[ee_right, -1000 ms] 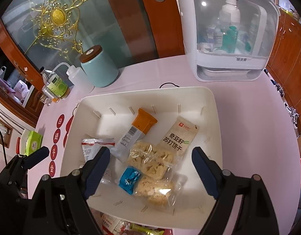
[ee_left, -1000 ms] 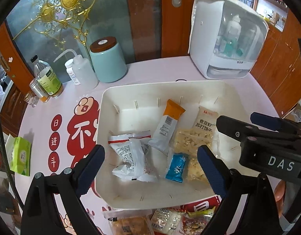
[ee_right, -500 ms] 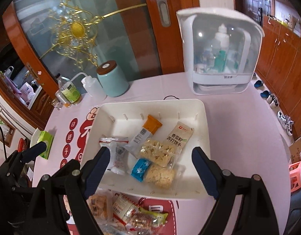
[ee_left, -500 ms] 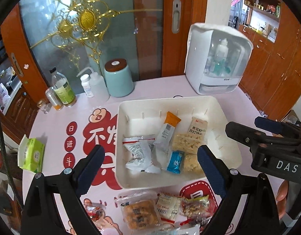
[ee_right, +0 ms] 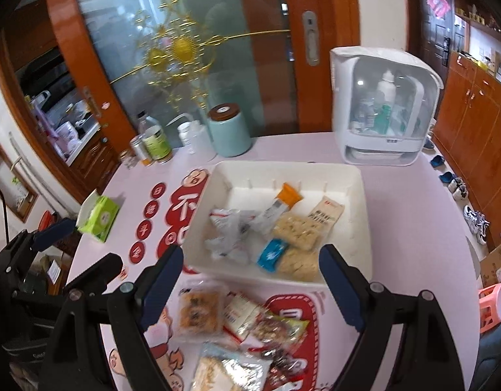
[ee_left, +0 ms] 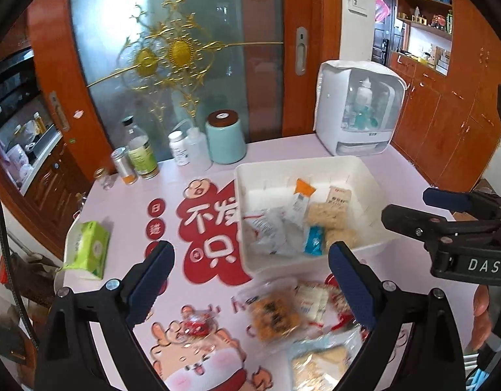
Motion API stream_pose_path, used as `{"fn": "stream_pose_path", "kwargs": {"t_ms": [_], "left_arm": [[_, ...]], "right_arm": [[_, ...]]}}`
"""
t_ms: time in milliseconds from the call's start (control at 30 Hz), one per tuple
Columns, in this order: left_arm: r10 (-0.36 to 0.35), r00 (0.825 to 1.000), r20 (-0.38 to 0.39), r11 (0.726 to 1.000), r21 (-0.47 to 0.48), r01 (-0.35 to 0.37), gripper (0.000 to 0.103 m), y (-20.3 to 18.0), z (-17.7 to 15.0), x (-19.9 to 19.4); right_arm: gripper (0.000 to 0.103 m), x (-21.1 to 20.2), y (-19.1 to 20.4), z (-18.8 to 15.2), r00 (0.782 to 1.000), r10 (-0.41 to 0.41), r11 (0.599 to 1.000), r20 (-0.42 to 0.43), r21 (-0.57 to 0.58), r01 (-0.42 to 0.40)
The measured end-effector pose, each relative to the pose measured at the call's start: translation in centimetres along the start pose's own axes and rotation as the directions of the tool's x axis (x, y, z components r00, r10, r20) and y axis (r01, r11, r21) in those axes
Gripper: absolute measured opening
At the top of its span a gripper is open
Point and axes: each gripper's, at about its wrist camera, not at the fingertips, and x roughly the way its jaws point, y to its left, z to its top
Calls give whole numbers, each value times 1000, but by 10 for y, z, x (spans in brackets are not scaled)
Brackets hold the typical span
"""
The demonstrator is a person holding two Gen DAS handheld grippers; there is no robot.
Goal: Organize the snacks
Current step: 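Move both open tools down over the snack pile on the table, then grasp the red wrapped candy with the left tool while the right tool grasps the crab-roe puffs bag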
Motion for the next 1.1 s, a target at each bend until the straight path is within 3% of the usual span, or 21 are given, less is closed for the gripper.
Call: {"fn": "stream_pose_path", "kwargs": {"t_ms": [267,500,833,1100], "left_arm": [[50,998,-27,997,-60,-52,95,53,-58,-11],[98,988,-123,985,-131,-114,95,92,-103,21],[81,949,-303,940,-294,-174,95,130,-149,104],[79,912,-402,947,-254,-194,95,127,-159,160]], "right_arm": [[86,4,42,-39,999,27,995,-42,-92,-31],[86,45,58,-68,988,39,991,-147,-122,-57],[86,127,74,-100,955,44,993,-292,-96,-75],[86,189,78,-113,926,22,996,-378,-72,-54]]}}
